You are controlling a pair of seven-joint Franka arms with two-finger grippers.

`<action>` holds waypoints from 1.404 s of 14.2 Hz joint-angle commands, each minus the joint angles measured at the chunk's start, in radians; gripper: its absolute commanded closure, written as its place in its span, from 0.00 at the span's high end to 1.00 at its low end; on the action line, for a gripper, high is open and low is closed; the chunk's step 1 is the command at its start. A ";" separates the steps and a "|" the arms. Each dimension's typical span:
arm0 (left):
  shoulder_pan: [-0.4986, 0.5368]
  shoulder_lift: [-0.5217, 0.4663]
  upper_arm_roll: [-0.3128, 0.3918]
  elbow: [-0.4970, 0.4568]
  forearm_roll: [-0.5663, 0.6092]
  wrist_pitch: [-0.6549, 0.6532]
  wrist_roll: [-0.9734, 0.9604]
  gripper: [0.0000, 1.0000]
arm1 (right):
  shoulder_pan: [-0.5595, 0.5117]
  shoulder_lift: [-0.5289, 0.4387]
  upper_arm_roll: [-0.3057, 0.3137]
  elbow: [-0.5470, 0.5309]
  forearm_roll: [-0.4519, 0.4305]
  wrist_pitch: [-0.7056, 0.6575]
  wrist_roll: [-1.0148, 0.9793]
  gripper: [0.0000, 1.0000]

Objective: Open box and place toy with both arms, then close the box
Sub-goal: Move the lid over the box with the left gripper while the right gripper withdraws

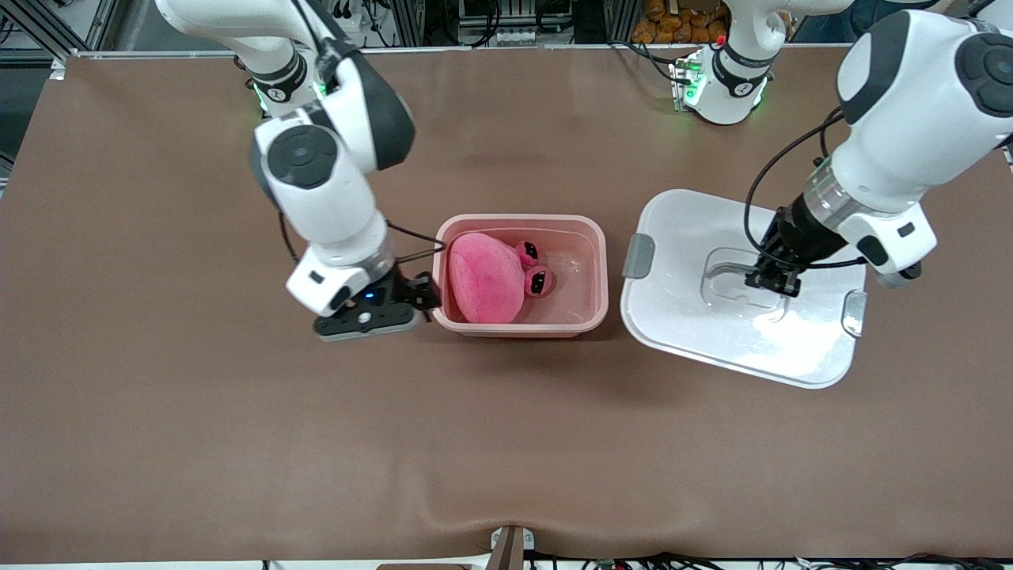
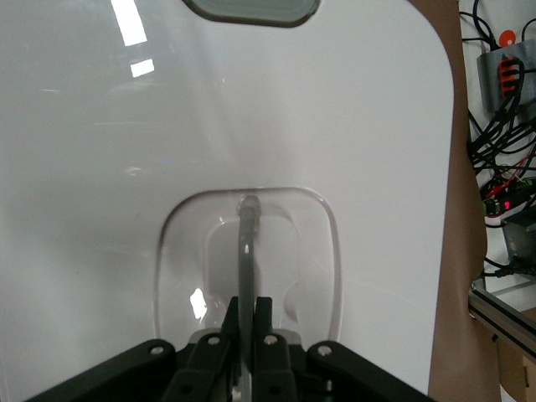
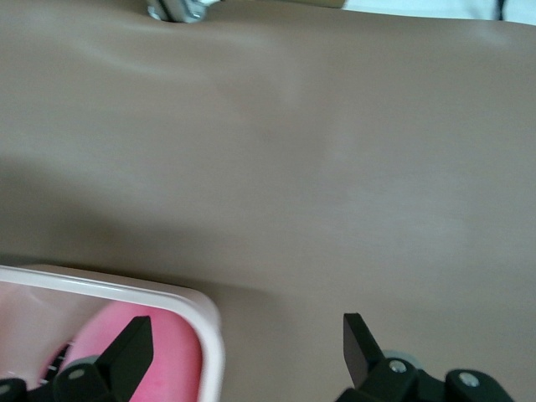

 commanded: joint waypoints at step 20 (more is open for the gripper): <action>-0.270 0.172 -0.098 -0.014 0.237 0.262 -0.686 0.00 | -0.510 -0.372 0.005 -0.143 0.101 -0.444 -0.543 1.00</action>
